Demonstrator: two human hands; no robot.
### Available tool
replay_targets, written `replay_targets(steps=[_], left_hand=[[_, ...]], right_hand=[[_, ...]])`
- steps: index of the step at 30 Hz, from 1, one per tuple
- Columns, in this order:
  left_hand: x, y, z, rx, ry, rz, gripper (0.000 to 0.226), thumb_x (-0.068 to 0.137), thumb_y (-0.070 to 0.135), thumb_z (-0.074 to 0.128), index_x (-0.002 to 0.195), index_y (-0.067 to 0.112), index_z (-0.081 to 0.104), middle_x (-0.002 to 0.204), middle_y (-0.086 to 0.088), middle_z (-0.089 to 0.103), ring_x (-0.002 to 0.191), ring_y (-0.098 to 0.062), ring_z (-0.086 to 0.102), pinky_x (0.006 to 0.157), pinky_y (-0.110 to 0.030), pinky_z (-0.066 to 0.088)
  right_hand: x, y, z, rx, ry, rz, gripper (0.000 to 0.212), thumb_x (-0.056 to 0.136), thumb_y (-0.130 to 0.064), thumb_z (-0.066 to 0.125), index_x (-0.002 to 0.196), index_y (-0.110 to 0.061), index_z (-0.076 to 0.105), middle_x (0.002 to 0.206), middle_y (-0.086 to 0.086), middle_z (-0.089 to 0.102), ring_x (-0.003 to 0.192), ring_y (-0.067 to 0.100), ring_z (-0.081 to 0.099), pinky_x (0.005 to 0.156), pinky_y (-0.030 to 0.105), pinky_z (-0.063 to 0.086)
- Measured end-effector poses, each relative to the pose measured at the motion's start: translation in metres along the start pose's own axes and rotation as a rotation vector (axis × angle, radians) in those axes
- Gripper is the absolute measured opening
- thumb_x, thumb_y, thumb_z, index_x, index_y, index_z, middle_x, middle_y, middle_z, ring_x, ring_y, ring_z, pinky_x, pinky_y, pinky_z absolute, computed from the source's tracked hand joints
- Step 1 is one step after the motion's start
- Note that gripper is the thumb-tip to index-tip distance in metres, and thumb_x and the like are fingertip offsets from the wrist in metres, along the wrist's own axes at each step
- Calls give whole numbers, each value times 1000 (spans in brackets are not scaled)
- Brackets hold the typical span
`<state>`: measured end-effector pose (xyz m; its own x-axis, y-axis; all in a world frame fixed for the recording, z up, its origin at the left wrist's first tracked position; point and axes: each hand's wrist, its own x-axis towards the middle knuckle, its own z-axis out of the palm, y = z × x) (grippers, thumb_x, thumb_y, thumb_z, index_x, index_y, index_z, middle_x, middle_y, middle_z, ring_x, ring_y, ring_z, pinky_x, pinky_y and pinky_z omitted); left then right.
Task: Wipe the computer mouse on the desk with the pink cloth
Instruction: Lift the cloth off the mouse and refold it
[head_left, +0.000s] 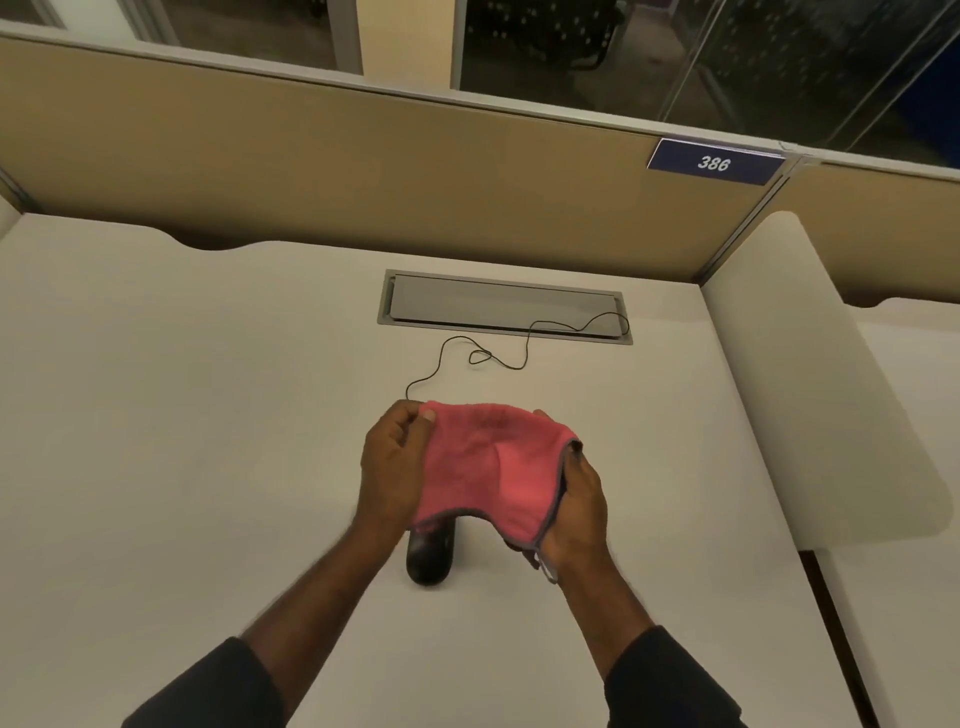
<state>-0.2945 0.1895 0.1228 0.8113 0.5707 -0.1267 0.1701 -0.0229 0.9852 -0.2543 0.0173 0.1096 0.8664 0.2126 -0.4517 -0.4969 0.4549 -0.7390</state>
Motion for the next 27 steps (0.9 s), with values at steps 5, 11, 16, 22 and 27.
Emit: replay_targets(steps=[5, 11, 16, 22, 27], left_hand=[[14, 2, -7, 23, -51, -29, 19, 104, 24, 51, 93, 16, 64, 84, 6, 66, 72, -3, 56, 71, -27, 46], [12, 5, -24, -78, -127, -58, 25, 86, 36, 55, 102, 18, 65, 99, 3, 72, 90, -21, 64, 82, -39, 47], [12, 20, -45, 178, -375, 282, 72, 75, 52, 78, 138, 39, 46, 132, 17, 62, 109, -12, 67, 94, -30, 51], [13, 35, -33, 486, -463, 264, 63, 50, 71, 81, 98, 38, 58, 72, 12, 65, 66, -3, 62, 64, -25, 52], [13, 32, -42, 388, -539, 297, 32, 67, 59, 78, 75, 29, 67, 63, 7, 66, 57, -5, 58, 56, -34, 52]], right_hand=[[10, -18, -17, -93, 43, 44, 29, 95, -28, 52, 107, -15, 76, 117, 13, 70, 107, 30, 67, 88, 44, 56], [13, -45, -11, -453, -118, -57, 31, 93, -42, 55, 106, -23, 75, 104, -1, 75, 94, 16, 72, 71, 29, 59], [10, -62, 14, -1056, -519, -279, 37, 101, -29, 40, 134, -44, 47, 129, -20, 56, 113, 1, 54, 92, 24, 44], [1, -44, 47, -1119, -569, -298, 42, 97, -29, 49, 133, -49, 39, 59, -7, 55, 64, 11, 55, 63, 27, 47], [-5, -43, 50, -1093, -592, -213, 38, 96, -37, 54, 130, -49, 43, 79, 10, 72, 76, 25, 71, 74, 42, 57]])
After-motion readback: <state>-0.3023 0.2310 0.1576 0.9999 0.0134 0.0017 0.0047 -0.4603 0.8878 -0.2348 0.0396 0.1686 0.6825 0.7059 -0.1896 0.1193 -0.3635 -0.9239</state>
